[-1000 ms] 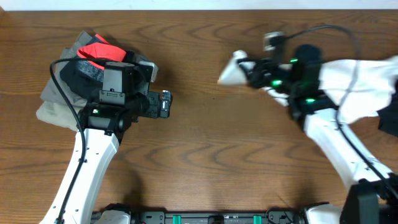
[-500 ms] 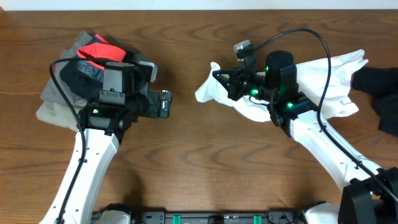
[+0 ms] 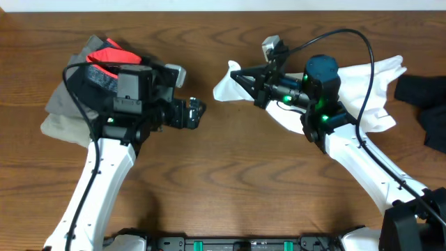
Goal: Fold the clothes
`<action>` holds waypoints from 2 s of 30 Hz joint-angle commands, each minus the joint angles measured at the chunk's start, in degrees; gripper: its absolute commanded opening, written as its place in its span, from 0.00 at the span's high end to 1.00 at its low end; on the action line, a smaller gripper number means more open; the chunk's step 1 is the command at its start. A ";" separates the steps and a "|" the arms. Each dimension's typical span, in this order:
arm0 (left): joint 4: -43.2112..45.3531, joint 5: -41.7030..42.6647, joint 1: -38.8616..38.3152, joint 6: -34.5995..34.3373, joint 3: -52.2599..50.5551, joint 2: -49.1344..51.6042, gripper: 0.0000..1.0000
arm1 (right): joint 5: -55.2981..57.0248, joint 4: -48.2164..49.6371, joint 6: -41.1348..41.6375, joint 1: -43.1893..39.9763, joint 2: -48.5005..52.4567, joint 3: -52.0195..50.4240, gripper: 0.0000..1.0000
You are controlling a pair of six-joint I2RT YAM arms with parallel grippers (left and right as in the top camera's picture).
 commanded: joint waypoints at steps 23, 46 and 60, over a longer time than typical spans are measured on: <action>5.97 7.13 -3.06 -0.22 1.09 -0.02 0.92 | 12.70 -10.34 4.20 -10.40 -1.31 0.39 0.91; 17.25 1.03 -2.29 -6.40 2.80 -10.67 0.94 | 8.17 -66.69 -29.86 -12.87 -1.31 0.07 0.60; 35.19 1.05 -6.25 -16.83 2.95 -10.80 0.94 | 18.86 -59.21 -32.87 2.08 -0.92 -0.55 0.56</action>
